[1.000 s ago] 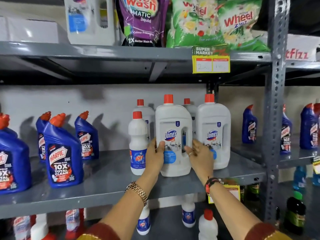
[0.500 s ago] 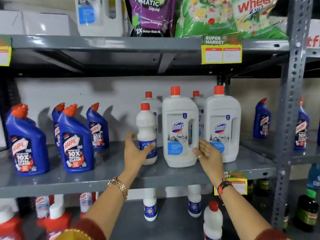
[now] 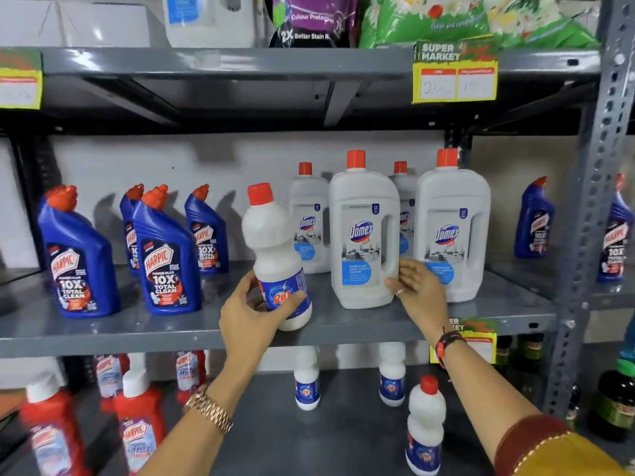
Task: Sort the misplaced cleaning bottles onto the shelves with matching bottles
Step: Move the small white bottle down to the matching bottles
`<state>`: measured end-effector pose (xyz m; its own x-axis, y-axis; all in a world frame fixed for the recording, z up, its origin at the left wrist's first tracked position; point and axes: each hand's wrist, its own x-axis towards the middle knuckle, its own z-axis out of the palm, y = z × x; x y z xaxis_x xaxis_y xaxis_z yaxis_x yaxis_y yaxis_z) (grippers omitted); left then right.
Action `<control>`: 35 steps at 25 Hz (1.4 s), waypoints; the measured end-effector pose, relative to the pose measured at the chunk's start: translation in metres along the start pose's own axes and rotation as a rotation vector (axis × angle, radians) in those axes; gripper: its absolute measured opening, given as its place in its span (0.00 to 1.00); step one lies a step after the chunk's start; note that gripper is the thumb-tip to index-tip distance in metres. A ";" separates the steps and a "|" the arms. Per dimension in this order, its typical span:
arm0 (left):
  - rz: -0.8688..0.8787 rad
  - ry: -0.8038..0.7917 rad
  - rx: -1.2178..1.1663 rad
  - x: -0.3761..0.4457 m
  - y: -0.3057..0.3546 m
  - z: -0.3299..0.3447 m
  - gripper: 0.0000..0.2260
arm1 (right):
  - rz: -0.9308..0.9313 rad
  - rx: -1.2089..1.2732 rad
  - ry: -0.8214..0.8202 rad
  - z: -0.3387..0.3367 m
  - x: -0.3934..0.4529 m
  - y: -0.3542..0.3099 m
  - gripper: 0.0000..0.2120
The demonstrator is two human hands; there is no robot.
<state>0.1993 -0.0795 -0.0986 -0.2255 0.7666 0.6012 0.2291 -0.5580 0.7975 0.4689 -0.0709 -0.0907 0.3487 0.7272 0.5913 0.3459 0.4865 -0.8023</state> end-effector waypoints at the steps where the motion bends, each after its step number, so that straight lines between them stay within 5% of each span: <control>1: 0.032 -0.002 -0.055 -0.014 0.000 -0.008 0.28 | -0.015 -0.012 0.010 0.001 -0.001 -0.001 0.19; 6: 0.038 -0.057 -0.124 -0.095 -0.033 -0.028 0.25 | -0.177 -0.116 0.040 0.007 -0.018 -0.004 0.18; 10: -0.175 -0.100 -0.057 -0.154 -0.088 -0.019 0.26 | -0.298 -0.667 0.032 0.020 -0.033 0.001 0.29; 17: -0.445 -0.118 0.181 -0.176 -0.185 -0.006 0.30 | -0.583 -1.003 -0.032 0.020 -0.072 0.033 0.26; 24: -0.493 -0.186 0.240 -0.167 -0.242 0.023 0.31 | -0.733 -1.024 0.118 0.026 -0.068 0.056 0.18; 35: -0.500 -0.234 0.127 -0.167 -0.264 0.056 0.33 | -0.779 -1.053 0.120 0.025 -0.064 0.064 0.19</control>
<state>0.2299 -0.0424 -0.4127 -0.1227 0.9859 0.1135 0.2640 -0.0779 0.9614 0.4473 -0.0743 -0.1815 -0.1936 0.3552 0.9145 0.9803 0.1083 0.1655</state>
